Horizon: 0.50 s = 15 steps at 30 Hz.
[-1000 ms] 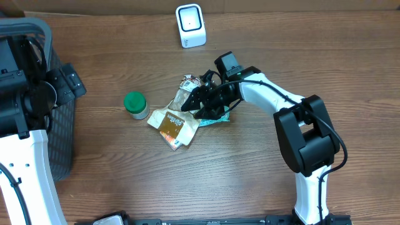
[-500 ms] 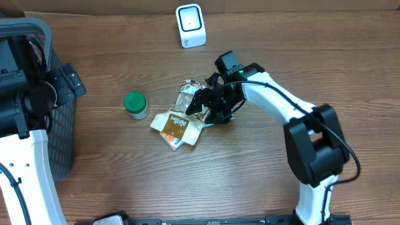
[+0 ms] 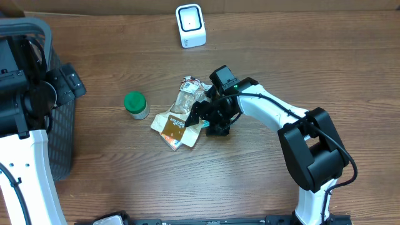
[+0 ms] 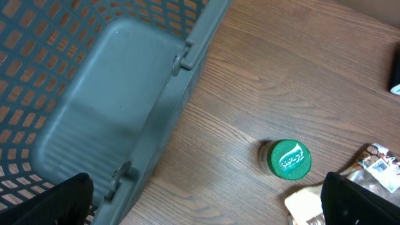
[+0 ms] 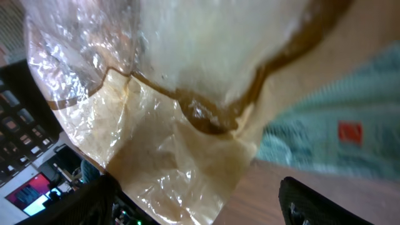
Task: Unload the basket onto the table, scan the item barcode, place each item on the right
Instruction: 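Grasp the bread bag with the right gripper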
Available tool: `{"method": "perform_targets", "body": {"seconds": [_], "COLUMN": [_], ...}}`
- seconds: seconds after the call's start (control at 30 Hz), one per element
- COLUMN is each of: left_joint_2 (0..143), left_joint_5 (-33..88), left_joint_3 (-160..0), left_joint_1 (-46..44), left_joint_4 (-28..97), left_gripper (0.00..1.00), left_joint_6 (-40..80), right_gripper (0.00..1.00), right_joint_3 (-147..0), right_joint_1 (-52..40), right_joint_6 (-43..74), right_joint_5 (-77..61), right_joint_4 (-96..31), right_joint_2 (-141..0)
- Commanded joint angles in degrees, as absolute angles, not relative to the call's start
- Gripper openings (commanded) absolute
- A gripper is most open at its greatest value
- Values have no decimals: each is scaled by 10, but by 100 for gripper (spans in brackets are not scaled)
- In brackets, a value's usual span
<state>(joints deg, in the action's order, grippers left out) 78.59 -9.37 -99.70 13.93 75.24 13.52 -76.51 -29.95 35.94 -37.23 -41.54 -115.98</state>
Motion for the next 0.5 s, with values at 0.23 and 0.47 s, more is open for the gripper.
{"method": "perform_targets", "body": {"seconds": [0.23, 0.47], "left_joint_2": [779, 779], "left_joint_5": [-91, -91], "left_joint_3": [-1004, -1004], "left_joint_1": [142, 142], "left_joint_4": [752, 752], "left_gripper": [100, 100], "left_joint_6": [141, 141], "right_gripper": [92, 89], "right_joint_3": [-762, -762], "right_joint_1": [-351, -361], "right_joint_6": [470, 500], "right_joint_5": [-330, -302], "right_joint_4": [-297, -246], "right_joint_2": [-1148, -1149]}}
